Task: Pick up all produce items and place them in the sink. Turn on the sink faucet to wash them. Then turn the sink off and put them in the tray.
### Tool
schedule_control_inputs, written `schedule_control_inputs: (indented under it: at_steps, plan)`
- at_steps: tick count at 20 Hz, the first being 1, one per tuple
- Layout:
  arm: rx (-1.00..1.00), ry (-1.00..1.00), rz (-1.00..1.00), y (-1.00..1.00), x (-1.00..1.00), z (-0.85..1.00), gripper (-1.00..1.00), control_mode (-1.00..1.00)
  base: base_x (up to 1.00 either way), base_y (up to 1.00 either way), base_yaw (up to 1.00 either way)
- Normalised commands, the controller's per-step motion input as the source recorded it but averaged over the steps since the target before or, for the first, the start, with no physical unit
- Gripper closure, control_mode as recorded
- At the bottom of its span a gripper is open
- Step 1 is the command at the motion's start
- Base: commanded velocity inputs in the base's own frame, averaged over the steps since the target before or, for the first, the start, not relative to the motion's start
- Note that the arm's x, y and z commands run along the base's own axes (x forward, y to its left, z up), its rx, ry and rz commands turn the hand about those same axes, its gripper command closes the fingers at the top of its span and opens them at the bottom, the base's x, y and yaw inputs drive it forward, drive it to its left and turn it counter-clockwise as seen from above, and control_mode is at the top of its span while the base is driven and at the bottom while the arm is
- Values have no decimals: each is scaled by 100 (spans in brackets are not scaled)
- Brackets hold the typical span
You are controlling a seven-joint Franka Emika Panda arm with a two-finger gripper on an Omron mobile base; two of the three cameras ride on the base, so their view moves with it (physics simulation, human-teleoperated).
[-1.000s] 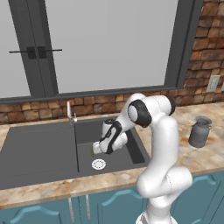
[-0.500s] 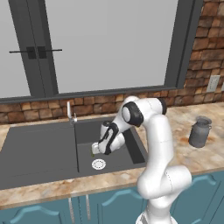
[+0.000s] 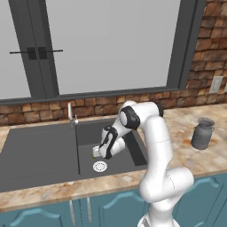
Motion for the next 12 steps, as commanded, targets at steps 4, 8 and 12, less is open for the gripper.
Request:
schedule_control_inputs:
  at_steps: [4,8,12]
  plan:
    - [3,-12,0,-1,-1,16,-100,-100,0,0,0]
    - [2,-18,0,-5,-29,57,-100,-100,0,0,0]
    - [2,-5,0,0,-61,66,-100,-100,0,0,0]
